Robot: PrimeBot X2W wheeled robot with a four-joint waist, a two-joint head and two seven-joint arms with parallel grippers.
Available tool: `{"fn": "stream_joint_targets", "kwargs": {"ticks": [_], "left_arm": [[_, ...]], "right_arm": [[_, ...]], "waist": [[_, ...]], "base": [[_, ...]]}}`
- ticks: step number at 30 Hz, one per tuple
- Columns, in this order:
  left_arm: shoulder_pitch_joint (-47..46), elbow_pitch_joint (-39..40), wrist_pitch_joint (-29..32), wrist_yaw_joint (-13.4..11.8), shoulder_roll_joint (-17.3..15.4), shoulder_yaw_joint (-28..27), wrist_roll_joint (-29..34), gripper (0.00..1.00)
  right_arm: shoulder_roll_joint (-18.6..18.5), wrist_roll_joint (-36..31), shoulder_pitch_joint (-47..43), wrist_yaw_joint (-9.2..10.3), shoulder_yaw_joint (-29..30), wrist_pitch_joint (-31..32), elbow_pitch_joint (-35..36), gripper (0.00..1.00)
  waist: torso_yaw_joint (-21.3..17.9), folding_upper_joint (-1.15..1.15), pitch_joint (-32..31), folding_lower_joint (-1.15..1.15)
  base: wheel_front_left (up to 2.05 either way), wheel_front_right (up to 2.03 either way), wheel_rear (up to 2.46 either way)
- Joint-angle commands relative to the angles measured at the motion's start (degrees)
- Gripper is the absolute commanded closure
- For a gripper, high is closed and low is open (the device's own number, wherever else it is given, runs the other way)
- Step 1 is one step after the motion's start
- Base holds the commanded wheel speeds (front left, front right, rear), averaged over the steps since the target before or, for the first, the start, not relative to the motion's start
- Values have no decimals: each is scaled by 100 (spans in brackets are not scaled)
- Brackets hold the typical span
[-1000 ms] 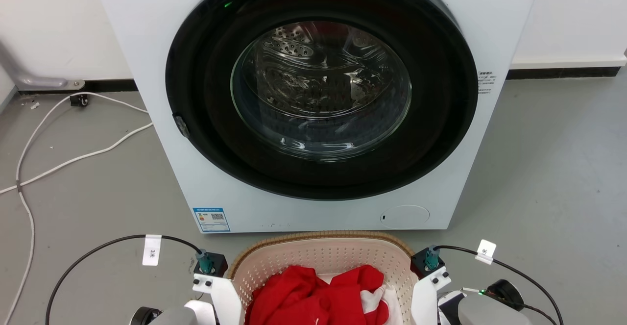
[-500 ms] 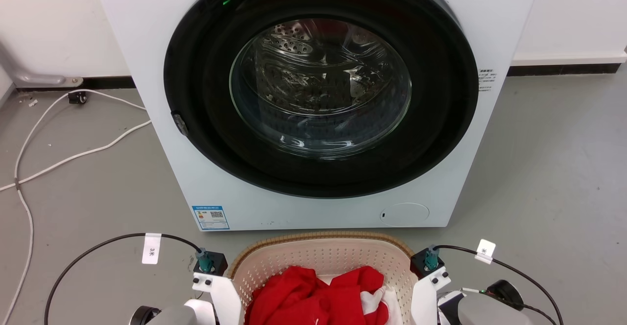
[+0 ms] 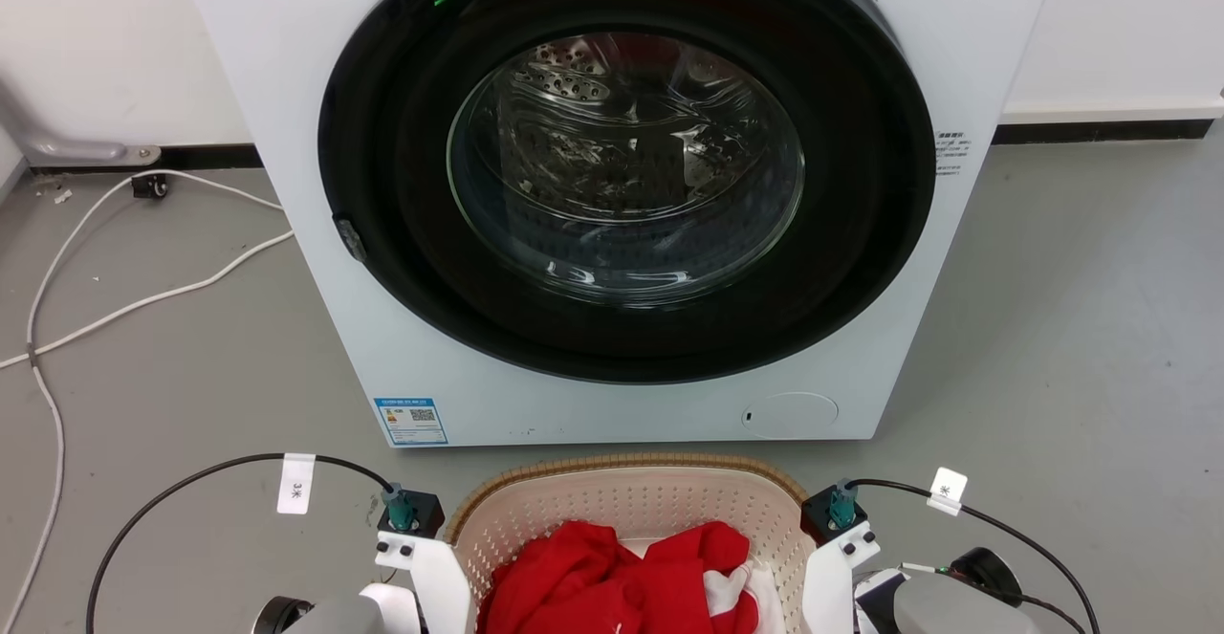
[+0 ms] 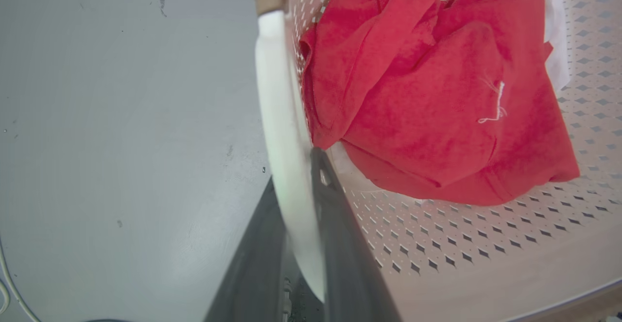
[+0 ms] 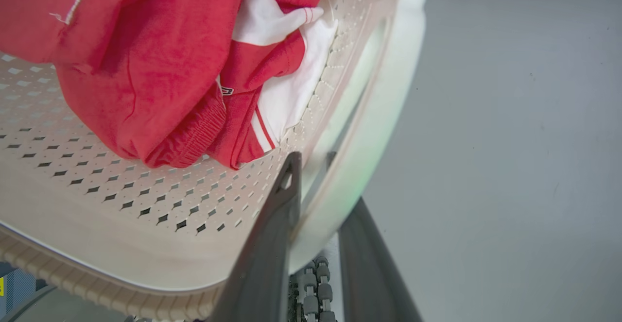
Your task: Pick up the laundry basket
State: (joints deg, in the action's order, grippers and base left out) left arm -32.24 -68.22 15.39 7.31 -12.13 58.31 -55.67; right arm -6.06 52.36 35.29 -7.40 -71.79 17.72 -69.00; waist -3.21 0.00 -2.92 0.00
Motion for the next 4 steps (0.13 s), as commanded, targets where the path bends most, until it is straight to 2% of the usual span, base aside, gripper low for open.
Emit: {"fn": "stream_joint_targets", "kwargs": {"ticks": [1,4], "left_arm": [[-113,36,-44,18,22,31,-19,100],[-127,37,-58,18,20,80,-68,100]], "right_arm": [[31,12,94,-16,-38,10,35,100],[23,38,102,-16,-61,5,31,100]], "waist": [[0,0,7,0],[1,0,15,0]], "base": [[0,0,0],[0,0,0]]}}
